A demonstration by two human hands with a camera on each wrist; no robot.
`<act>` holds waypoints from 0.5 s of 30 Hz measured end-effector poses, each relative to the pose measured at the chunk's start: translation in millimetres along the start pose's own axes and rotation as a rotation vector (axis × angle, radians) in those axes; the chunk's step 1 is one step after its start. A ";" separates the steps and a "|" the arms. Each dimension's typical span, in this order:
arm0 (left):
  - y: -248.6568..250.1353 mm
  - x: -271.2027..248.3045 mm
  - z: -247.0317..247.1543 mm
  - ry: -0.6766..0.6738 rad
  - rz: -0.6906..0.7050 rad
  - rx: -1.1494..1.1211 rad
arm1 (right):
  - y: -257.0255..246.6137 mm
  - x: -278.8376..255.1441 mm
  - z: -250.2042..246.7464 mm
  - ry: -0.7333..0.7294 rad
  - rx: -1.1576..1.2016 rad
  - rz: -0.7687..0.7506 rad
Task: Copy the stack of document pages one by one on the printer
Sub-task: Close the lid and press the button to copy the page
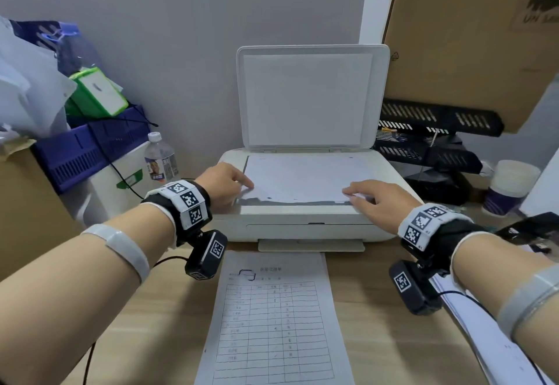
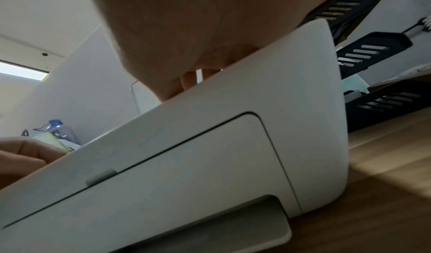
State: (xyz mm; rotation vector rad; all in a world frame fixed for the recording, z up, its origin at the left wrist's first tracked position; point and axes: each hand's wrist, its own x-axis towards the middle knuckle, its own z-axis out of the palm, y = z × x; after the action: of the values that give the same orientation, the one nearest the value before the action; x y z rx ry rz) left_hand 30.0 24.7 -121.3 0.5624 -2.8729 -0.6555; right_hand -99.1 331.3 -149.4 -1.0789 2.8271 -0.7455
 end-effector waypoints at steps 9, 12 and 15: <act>30.4 57.5 -49.7 0.022 -0.040 -0.124 | -17.6 13.1 -18.4 -0.015 -0.016 -0.014; 48.4 97.9 -74.7 0.151 -0.090 -0.363 | -42.7 29.4 -40.7 0.020 -0.074 -0.082; 60.9 133.3 -90.8 0.272 -0.087 -0.448 | -67.0 48.6 -57.4 0.065 -0.075 -0.142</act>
State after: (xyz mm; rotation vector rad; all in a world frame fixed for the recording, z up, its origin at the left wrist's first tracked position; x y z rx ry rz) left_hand -92.9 -11.6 -5.9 0.6467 -2.3562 -1.1008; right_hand -105.2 281.7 -62.0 -1.3015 2.8777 -0.7012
